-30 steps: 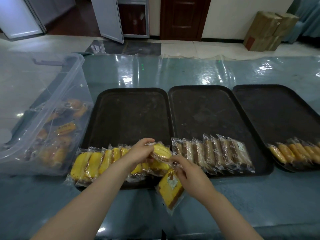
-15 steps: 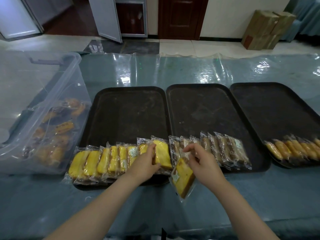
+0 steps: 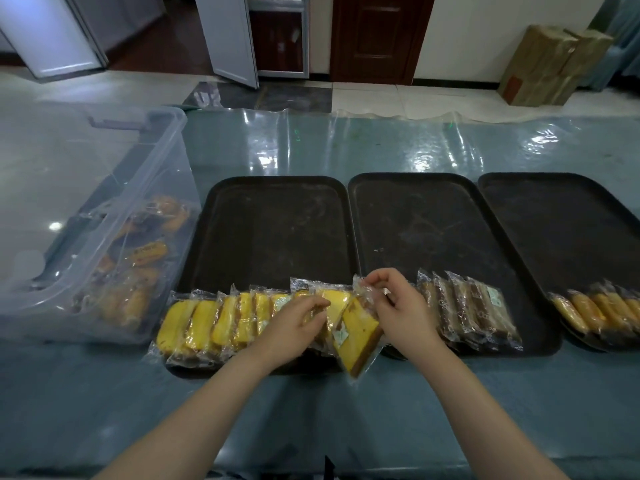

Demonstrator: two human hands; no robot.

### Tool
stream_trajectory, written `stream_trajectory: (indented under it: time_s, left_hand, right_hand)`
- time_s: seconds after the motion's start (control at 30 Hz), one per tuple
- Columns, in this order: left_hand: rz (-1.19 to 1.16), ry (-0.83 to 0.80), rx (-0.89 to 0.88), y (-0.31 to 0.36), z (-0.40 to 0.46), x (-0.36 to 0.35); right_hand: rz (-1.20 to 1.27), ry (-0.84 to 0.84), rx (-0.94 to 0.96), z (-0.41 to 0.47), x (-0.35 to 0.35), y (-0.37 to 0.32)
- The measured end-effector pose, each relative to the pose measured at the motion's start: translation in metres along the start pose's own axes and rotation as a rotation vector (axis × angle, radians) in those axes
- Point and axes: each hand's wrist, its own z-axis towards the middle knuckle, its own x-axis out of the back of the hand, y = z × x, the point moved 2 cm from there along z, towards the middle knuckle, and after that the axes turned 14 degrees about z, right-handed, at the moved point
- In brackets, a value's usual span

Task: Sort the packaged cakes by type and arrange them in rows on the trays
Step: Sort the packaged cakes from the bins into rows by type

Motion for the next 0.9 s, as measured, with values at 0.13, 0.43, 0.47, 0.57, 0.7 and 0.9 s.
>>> stream_trajectory:
  time_s: [0.13,0.43,0.47,0.57,0.7,0.9]
  left_hand:
    - [-0.232,-0.044,0.024,-0.006,-0.009,0.008]
    - [-0.126,0.15,0.105,-0.054,-0.011,0.041]
    - [-0.096,0.142,0.096,-0.06,-0.011,0.04]
    - [-0.019,0.135,0.083,-0.07,-0.011,0.038]
    - [0.112,0.096,0.021,-0.072,-0.013,0.034]
    - [0.475,0.003,-0.089,-0.074,-0.017,0.028]
  right_hand:
    - [0.154,0.075,-0.006,0.012,-0.019,0.001]
    - [0.144,0.14,-0.18,0.019,-0.079,0.055]
    - [0.114,0.143,-0.174,0.018,-0.083,0.057]
    - [0.029,0.134,-0.136,0.014,-0.091,0.058]
    - [-0.208,0.034,-0.064,0.008,-0.092,0.059]
    - [-0.731,0.052,0.111,0.004,-0.094,0.07]
